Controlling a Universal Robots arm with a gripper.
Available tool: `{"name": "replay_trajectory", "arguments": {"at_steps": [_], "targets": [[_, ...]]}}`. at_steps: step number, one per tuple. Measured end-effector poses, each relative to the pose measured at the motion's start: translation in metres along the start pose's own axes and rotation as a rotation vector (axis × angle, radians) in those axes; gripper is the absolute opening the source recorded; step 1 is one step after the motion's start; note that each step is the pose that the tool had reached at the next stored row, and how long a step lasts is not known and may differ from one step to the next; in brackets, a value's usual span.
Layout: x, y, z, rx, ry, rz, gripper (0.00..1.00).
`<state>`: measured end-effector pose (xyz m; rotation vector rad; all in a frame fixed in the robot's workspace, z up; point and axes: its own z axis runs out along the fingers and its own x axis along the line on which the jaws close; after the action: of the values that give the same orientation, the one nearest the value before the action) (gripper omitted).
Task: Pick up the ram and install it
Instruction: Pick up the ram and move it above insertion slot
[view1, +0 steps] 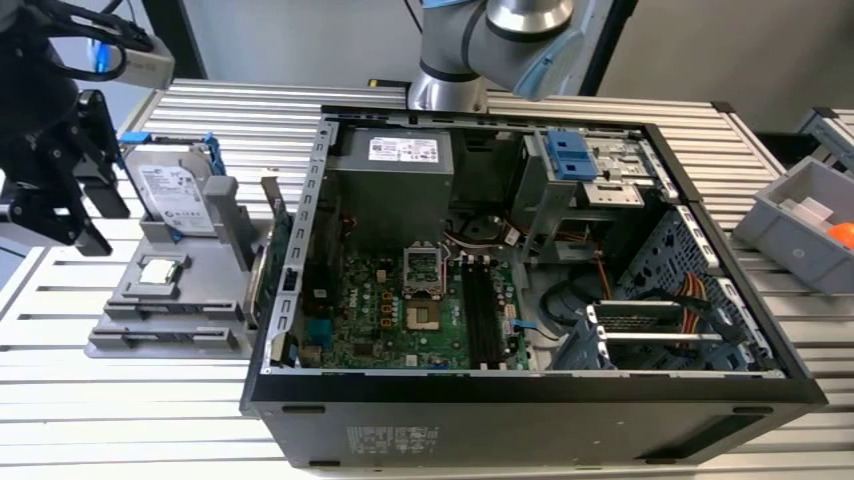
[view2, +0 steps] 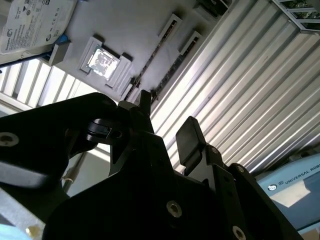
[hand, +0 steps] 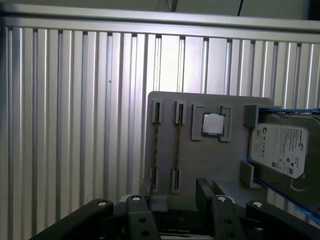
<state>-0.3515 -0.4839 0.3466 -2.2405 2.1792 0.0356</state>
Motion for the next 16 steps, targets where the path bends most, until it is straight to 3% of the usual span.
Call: {"name": "replay_trajectory", "arguments": {"at_steps": [16], "targets": [[0.0002,0.0002,0.0085,-0.0001,0.0028,0.001,1.00]]}}
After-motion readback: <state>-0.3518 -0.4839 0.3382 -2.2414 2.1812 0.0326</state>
